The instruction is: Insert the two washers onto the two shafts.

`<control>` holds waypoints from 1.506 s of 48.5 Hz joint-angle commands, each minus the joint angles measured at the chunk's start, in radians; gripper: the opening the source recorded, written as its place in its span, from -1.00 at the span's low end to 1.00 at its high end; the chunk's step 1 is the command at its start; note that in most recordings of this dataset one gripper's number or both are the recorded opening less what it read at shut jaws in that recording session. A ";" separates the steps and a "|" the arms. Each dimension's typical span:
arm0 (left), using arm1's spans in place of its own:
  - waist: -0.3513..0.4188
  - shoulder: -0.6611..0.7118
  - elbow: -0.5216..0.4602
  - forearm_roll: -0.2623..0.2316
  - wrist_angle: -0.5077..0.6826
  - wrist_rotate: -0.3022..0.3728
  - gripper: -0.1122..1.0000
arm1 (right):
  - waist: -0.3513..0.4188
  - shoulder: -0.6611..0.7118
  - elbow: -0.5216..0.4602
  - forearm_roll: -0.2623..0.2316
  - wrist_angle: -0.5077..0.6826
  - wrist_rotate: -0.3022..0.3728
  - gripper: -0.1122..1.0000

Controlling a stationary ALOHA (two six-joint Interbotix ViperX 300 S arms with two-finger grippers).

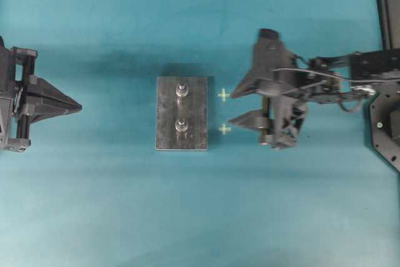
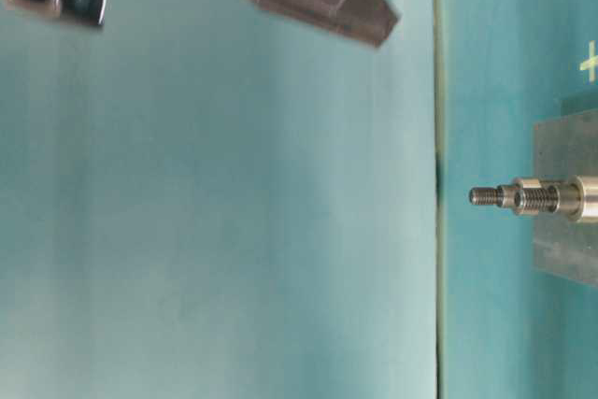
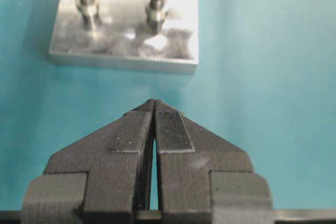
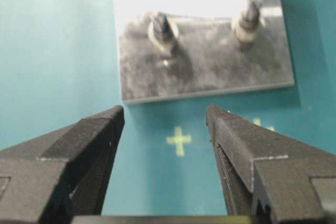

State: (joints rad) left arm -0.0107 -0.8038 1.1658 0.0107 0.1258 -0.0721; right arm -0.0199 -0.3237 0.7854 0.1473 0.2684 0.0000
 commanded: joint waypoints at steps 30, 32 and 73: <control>-0.020 -0.074 0.032 0.003 -0.089 -0.083 -0.80 | 0.046 -0.035 0.149 0.000 -0.233 0.012 0.44; -0.020 -0.072 0.035 0.003 -0.089 -0.083 -0.80 | 0.046 -0.034 0.149 0.000 -0.233 0.012 0.44; -0.020 -0.101 0.058 0.003 -0.120 -0.089 -0.80 | 0.046 -0.034 0.160 0.000 -0.235 0.011 0.44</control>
State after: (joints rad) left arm -0.0291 -0.8958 1.2318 0.0107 0.0291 -0.1565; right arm 0.0215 -0.3482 0.9526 0.1473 0.0430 0.0031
